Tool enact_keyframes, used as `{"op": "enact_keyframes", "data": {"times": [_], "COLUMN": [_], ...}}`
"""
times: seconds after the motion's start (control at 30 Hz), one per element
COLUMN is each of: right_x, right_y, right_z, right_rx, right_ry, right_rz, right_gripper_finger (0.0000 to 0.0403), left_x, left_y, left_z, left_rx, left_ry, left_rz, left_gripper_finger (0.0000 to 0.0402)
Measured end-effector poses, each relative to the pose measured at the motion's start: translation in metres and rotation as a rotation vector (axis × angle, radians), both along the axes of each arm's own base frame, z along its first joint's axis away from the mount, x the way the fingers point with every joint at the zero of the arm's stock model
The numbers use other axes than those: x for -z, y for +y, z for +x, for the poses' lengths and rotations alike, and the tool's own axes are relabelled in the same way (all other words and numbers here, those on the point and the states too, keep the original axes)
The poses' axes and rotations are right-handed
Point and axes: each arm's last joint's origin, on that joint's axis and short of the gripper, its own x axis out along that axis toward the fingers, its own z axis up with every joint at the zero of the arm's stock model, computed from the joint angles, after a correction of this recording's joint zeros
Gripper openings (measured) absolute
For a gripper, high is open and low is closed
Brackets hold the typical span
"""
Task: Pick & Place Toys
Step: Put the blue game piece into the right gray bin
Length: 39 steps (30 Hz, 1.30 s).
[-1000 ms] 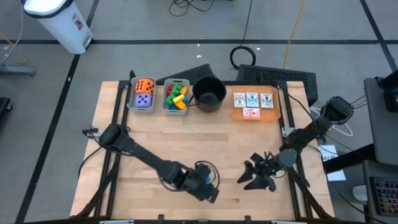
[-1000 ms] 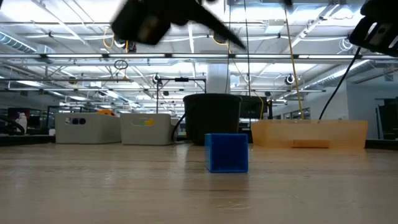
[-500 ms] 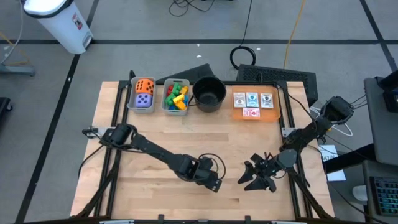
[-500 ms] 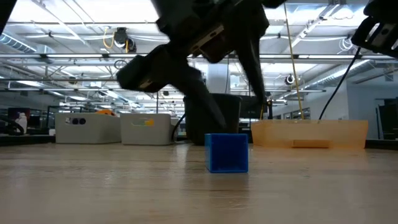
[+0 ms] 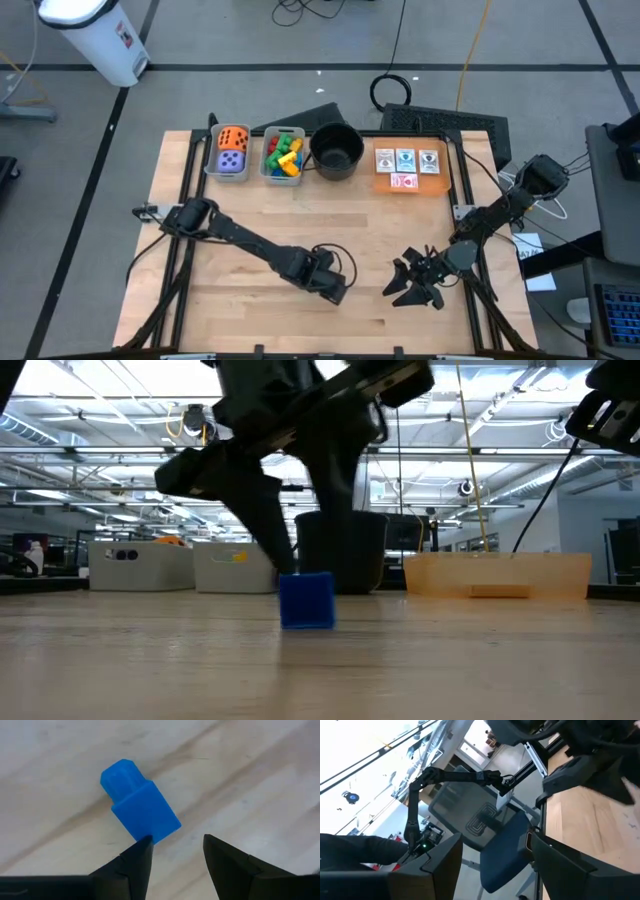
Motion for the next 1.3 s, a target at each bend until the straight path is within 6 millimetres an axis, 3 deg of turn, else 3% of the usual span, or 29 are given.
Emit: {"op": "enact_keyframes", "data": {"times": [0.17, 0.33, 0.4, 0.6, 0.73, 1.3], "right_x": [0.0, 0.0, 0.0, 0.0, 0.0, 0.0], "right_y": [0.0, 0.0, 0.0, 0.0, 0.0, 0.0], "right_z": [0.0, 0.0, 0.0, 0.0, 0.0, 0.0], "right_rx": [0.0, 0.001, 0.002, 0.01, 0.01, 0.008], "right_ry": [0.001, 0.0, -0.004, -0.011, -0.011, -0.012], "right_rz": [-0.001, -0.007, -0.014, -0.025, -0.025, -0.029], "right_gripper_finger": [0.0228, 0.0227, 0.0227, 0.0228, 0.0226, 0.0226], "left_x": [-0.01, -0.054, -0.061, -0.052, -0.03, -0.03], "left_y": [0.011, 0.021, 0.024, 0.027, 0.026, 0.029], "left_z": [-0.004, -0.016, -0.023, -0.016, -0.011, -0.014], "left_rx": [-0.014, -0.114, -0.181, -0.211, -0.196, -0.17], "left_ry": [0.019, -0.072, -0.064, -0.045, 0.016, 0.029], "left_rz": [0.013, 0.058, 0.087, 0.048, 0.044, 0.124], "left_gripper_finger": [0.0186, 0.0186, 0.0186, 0.0186, 0.0186, 0.0186]}}
